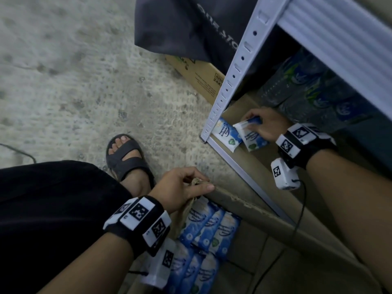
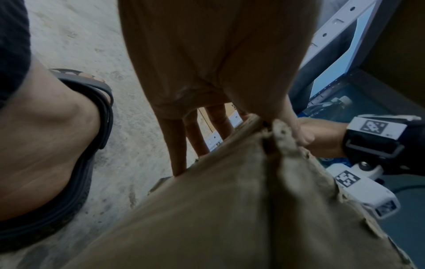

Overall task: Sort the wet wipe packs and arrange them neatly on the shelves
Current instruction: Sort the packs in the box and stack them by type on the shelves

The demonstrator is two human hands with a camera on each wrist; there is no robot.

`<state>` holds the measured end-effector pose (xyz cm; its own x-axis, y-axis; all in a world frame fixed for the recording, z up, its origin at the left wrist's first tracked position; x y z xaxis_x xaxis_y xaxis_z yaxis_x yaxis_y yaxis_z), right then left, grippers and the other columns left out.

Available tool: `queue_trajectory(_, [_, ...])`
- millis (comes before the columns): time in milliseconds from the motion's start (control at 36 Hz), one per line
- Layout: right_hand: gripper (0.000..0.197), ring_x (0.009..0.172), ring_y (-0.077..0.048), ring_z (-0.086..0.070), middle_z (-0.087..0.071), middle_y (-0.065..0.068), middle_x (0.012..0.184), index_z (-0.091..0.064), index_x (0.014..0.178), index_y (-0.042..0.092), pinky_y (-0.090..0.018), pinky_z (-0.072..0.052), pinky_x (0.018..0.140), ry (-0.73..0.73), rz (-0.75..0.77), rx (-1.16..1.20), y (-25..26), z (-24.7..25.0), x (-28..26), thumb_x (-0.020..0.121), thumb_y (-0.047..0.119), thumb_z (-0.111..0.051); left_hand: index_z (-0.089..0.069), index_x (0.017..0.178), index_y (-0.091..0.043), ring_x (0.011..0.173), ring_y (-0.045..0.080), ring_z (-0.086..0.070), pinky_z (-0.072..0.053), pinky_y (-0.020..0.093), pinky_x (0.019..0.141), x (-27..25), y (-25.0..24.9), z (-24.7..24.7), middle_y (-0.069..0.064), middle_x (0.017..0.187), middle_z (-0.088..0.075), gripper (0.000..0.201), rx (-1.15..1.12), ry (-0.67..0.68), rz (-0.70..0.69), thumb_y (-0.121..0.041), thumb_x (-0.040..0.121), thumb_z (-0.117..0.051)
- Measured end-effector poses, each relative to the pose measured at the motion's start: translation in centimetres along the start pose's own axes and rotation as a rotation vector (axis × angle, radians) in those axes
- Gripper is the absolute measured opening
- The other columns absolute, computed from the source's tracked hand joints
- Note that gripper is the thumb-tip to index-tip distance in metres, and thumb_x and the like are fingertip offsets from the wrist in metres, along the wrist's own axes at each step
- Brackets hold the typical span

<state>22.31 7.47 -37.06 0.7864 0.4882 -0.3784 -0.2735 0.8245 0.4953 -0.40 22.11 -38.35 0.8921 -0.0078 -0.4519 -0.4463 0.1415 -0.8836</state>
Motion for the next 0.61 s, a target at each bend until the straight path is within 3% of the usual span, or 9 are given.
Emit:
queue_trajectory(56, [0.026, 0.101, -0.017, -0.057, -0.061, -0.001, 0.11, -0.066, 0.11, 0.012, -0.027, -0.046, 0.086, -0.019, 0.018, -0.008, 0.7, -0.3, 1.2, 0.088, -0.002, -0.063, -0.073, 0.087, -0.016, 0.078, -0.003, -0.061, -0.043, 0.005, 0.07, 0.0, -0.1, 0.1, 0.004, 0.09, -0.073, 0.023, 0.004, 0.002, -0.004, -0.036, 0.075, -0.077])
queue_trajectory(139, [0.035, 0.104, -0.014, -0.056, -0.059, 0.007, 0.111, -0.065, 0.114, 0.023, -0.027, -0.046, 0.089, -0.045, 0.028, 0.029, 1.5, -1.3, 3.0, 0.087, 0.001, -0.066, -0.073, 0.089, -0.016, 0.084, 0.002, -0.063, -0.043, 0.004, 0.072, 0.1, -0.1, 0.2, 0.003, 0.092, -0.073, 0.034, 0.0, 0.007, -0.005, -0.044, 0.071, -0.073])
queue_trajectory(250, [0.033, 0.101, -0.019, -0.061, -0.064, 0.002, 0.108, -0.06, 0.109, 0.018, -0.038, -0.052, 0.091, -0.128, 0.004, 0.07, 2.3, -2.2, 4.5, 0.082, 0.004, -0.072, -0.073, 0.09, -0.014, 0.089, 0.004, -0.064, -0.042, 0.004, 0.076, 0.1, -0.1, 0.1, 0.0, 0.093, -0.074, 0.038, -0.017, 0.01, -0.015, -0.045, 0.069, -0.073])
queue_trajectory(306, [0.038, 0.099, -0.019, -0.06, -0.063, -0.001, 0.11, -0.057, 0.114, 0.015, -0.033, -0.051, 0.085, -0.145, -0.032, 0.053, 2.0, -2.6, 4.6, 0.081, 0.006, -0.074, -0.074, 0.09, -0.014, 0.089, 0.004, -0.064, -0.042, 0.004, 0.077, 0.0, 0.0, 0.1, -0.001, 0.093, -0.074, 0.039, -0.02, 0.013, -0.02, -0.046, 0.068, -0.073])
queue_trajectory(444, [0.04, 0.105, -0.029, -0.063, -0.068, -0.011, 0.115, -0.065, 0.119, 0.009, -0.037, -0.053, 0.089, 0.002, -0.084, -0.121, 0.4, -5.1, 3.7, 0.081, 0.011, -0.077, -0.073, 0.089, -0.018, 0.09, 0.006, -0.064, -0.046, 0.011, 0.08, 0.2, 0.2, 0.1, -0.004, 0.092, -0.073, 0.038, -0.014, 0.022, -0.011, -0.049, 0.067, -0.073])
queue_trajectory(500, [0.034, 0.107, -0.029, -0.062, -0.068, -0.011, 0.115, -0.067, 0.116, 0.008, -0.032, -0.05, 0.091, -0.026, -0.087, -0.146, -0.2, -5.1, 3.4, 0.083, 0.008, -0.074, -0.074, 0.089, -0.02, 0.089, 0.005, -0.065, -0.046, 0.008, 0.078, 0.2, 0.3, 0.1, -0.004, 0.091, -0.074, 0.035, -0.021, 0.022, 0.001, -0.048, 0.067, -0.074])
queue_trajectory(611, [0.031, 0.096, -0.02, -0.062, -0.068, -0.007, 0.114, -0.071, 0.115, 0.011, -0.019, -0.041, 0.082, -0.099, -0.092, -0.119, -0.4, -4.8, 3.2, 0.085, 0.006, -0.068, -0.074, 0.089, -0.022, 0.088, 0.003, -0.066, -0.046, 0.009, 0.079, 0.3, 0.3, 0.1, -0.005, 0.091, -0.074, 0.034, -0.018, 0.023, 0.004, -0.048, 0.068, -0.075])
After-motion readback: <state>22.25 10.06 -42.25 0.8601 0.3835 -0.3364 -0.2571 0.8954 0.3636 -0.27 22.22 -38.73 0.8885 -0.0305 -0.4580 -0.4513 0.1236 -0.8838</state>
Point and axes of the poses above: each hand's wrist, its own x-axis towards the middle knuckle, its own z-axis out of the back of the hand, y = z × x, the point moved 9 cm from there along x, towards the middle knuckle
